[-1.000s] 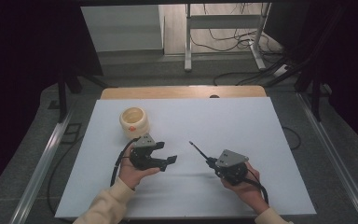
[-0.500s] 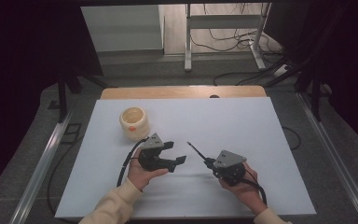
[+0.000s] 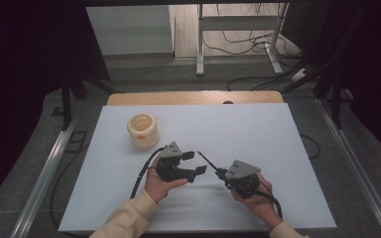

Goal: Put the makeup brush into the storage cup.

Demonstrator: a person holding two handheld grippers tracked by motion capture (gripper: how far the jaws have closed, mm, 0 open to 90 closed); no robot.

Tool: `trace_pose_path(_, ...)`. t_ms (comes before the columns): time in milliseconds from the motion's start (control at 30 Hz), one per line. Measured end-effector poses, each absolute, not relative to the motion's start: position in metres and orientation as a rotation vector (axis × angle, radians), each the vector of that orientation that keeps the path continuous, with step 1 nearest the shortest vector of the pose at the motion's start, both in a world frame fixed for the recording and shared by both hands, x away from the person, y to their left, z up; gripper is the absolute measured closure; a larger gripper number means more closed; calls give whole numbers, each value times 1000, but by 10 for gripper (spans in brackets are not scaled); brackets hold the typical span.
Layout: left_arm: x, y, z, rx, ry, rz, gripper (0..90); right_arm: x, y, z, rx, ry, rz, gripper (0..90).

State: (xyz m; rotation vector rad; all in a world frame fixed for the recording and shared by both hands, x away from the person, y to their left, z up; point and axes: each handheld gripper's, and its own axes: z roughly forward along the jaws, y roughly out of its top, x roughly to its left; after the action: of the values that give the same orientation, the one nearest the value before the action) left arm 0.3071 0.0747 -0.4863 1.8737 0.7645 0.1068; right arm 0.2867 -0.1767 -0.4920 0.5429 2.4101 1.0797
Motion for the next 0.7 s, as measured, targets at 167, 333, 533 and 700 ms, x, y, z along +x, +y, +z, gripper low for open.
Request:
trace_pose_path(167,312,71,-490,1852,774,68,326,286,-174,-493,538,2413,1084,834)
trace_pose_path(333,314,68,-492,1832,771,56,393,285,-172,-494,537,2418,1082,833)
trace_pose_path(533,315,68,-493,1829,743,14,583,285,-171,-495,531,2428,1077,833)
trace_pose_path(700,314,67,-493,1830,727,4,707,285,-167,-499,514,2452,1064,832)
